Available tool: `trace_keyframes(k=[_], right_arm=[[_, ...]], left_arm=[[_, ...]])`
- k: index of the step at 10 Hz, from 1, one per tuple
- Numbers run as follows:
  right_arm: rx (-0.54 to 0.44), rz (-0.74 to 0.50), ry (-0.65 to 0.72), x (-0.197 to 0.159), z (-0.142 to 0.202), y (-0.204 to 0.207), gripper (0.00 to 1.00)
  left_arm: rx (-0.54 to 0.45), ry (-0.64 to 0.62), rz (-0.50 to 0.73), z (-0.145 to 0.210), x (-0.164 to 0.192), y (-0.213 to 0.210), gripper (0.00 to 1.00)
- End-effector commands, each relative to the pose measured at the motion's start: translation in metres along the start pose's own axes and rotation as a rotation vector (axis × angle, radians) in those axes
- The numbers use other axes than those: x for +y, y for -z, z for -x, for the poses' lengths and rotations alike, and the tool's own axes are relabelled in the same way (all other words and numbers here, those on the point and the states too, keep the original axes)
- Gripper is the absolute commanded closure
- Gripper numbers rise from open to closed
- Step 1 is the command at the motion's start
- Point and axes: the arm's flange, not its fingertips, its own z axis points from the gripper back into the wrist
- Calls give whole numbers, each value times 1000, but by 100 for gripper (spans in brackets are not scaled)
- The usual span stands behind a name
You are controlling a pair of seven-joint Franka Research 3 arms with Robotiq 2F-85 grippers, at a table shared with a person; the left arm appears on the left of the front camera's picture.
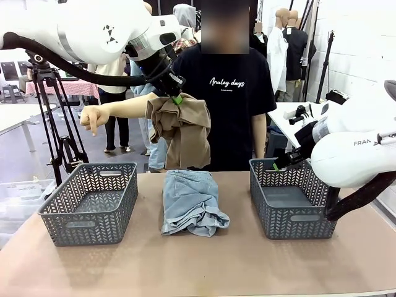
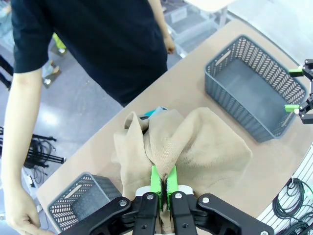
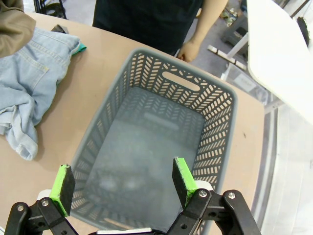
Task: Sort the tops and bottoms.
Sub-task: Sort the clothes according to human instructions.
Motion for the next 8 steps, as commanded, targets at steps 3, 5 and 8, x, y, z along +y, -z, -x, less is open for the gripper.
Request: trace_keyframes(k=[3, 5, 8], right_arm=[[1, 0, -5, -1, 0, 1, 0], [1, 0, -5, -1, 0, 1, 0], [1, 0, -5, -1, 0, 1, 0]], left_arm=[[-8, -1, -4, -1, 0, -4, 100], [23, -18, -27, 6, 12, -11, 100], [64, 4, -102, 20, 27, -52, 100]])
